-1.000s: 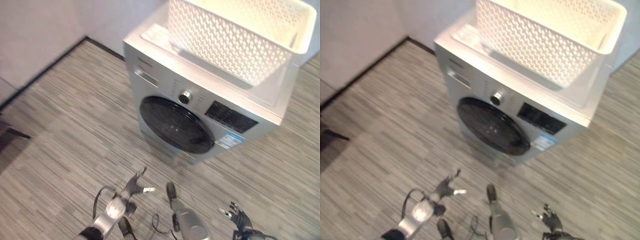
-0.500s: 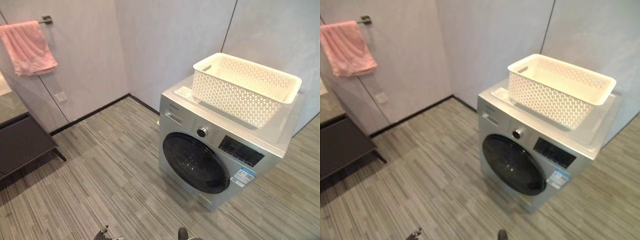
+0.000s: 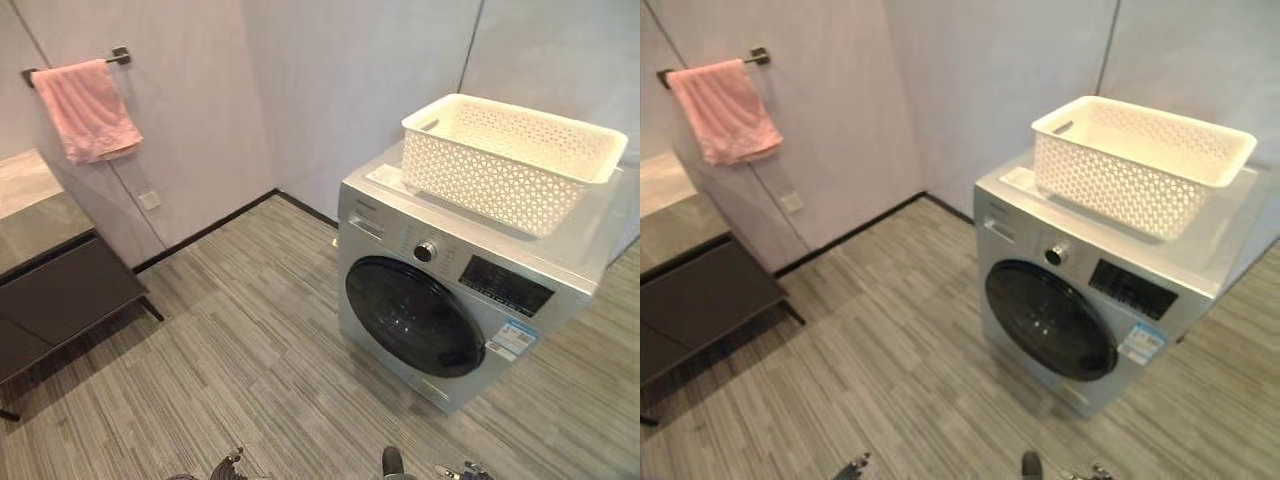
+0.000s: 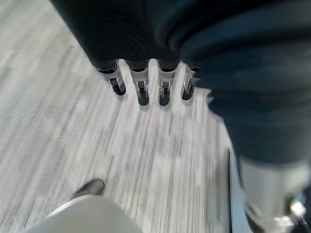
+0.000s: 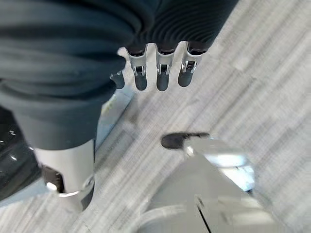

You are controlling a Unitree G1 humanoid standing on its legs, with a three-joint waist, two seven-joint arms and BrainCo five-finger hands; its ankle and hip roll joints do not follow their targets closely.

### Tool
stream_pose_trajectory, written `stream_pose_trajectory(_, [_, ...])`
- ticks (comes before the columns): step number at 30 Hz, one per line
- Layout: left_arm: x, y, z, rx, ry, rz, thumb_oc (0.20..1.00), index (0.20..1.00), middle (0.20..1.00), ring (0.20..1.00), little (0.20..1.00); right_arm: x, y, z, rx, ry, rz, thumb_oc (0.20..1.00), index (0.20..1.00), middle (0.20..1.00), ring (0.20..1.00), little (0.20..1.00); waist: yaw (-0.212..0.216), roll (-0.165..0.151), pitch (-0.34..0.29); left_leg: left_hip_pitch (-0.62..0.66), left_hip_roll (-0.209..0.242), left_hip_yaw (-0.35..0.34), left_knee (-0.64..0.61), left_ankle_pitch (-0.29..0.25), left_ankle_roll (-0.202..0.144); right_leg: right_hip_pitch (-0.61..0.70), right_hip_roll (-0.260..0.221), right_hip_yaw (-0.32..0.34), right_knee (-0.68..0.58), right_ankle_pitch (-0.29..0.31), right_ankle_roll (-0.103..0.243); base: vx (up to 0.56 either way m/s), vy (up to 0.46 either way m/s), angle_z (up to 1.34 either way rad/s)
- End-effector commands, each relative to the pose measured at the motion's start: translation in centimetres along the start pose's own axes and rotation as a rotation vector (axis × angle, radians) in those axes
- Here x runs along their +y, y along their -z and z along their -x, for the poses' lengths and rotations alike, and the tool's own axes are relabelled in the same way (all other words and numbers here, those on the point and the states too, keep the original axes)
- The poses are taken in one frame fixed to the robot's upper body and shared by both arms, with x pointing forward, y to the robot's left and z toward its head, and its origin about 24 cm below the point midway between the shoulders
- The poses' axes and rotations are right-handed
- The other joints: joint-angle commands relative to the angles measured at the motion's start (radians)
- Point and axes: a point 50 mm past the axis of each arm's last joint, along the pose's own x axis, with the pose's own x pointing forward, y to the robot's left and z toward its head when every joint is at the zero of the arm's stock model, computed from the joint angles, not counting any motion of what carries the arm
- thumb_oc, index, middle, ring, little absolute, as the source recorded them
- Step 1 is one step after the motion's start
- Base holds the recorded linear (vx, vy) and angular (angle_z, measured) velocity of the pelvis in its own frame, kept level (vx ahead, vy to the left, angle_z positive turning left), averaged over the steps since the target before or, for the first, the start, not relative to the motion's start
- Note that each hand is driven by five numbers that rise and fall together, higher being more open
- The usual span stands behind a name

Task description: Grab the laundry basket,head to the washer,open it,put in the laundry and shut it.

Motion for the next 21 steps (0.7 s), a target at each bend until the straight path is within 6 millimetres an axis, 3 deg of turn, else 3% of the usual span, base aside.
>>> stream_pose_trajectory(1, [1.4,-2.3,-0.7,-0.089,-0.005,-0.033,1.0,1.0,1.0,1.0,1.0,-0.3,-3.7,-0.6,-0.091,0.005,0.039,1.0,1.0,1.0,1.0,1.0,0.036,0.047,0.095,0.002,0.036,-0.027,0.076,-0.091,0.015,0.024,-0.075,-0.235,0.112,-0.213,0.036,-0.14,0.124,-1.5])
stream_pose_trajectory(2, [1.5,-2.2,-0.6,-0.086,-0.007,-0.015,1.0,1.0,1.0,1.0,1.0,-0.2,-3.4,-0.5,-0.083,0.001,0.034,1.0,1.0,1.0,1.0,1.0,0.042,0.048,0.097,0.003,0.04,-0.019,0.074,-0.088,0.02,0.044,-0.073,-0.256,0.144,-0.24,0.025,-0.14,0.094,-1.18])
stream_pose_trajectory(3, [1.7,-1.7,-0.5,-0.071,-0.015,0.01,1.0,1.0,1.0,1.0,1.0,-0.1,-2.6,-0.5,-0.053,-0.008,0.049,1.0,1.0,1.0,1.0,1.0,0.041,0.046,0.092,0.001,0.043,-0.012,0.067,-0.075,0.031,0.061,-0.052,-0.218,0.227,-0.272,0.009,-0.11,0.053,-0.92])
stream_pose_trajectory(5, [2.0,-1.1,-0.3,-0.052,-0.027,0.031,1.0,1.0,1.0,1.0,1.0,0.1,-1.3,-0.3,-0.008,-0.016,0.082,1.0,1.0,1.0,1.0,1.0,0.049,0.039,0.077,-0.004,0.042,-0.008,0.061,-0.067,0.036,0.099,-0.02,-0.186,0.253,-0.302,0.005,-0.07,-0.005,-0.61])
stream_pose_trajectory(8, [1.9,-0.6,-0.2,-0.037,-0.03,0.05,1.0,1.0,1.0,1.0,1.0,0.1,-0.2,-0.2,0.028,-0.016,0.113,1.0,1.0,1.0,1.0,1.0,0.068,0.024,0.051,-0.016,0.041,0.008,0.051,-0.058,0.033,0.165,-0.006,-0.198,0.205,-0.309,0.008,-0.05,-0.067,-0.34])
stream_pose_trajectory(13, [1.7,-0.2,-0.1,-0.015,-0.051,0.1,1.0,1.0,1.0,1.0,1.0,0.9,0.6,-0.1,0.057,-0.035,0.159,1.0,1.0,1.0,1.0,1.0,0.102,-0.009,0.018,-0.034,0.051,0.061,0.046,-0.055,0.02,0.227,-0.009,-0.227,0.042,-0.266,0.034,-0.04,-0.114,-0.34])
stream_pose_trajectory(21, [1.0,-0.3,-0.2,-0.004,-0.03,0.116,1.0,1.0,1.0,1.0,1.0,1.5,0.9,0.0,0.058,-0.061,0.175,1.0,1.0,1.0,1.0,1.0,0.067,-0.013,-0.013,-0.008,0.071,0.057,-0.009,-0.019,-0.009,0.252,0.026,-0.229,0.002,-0.281,0.023,0.0,-0.078,-0.08])
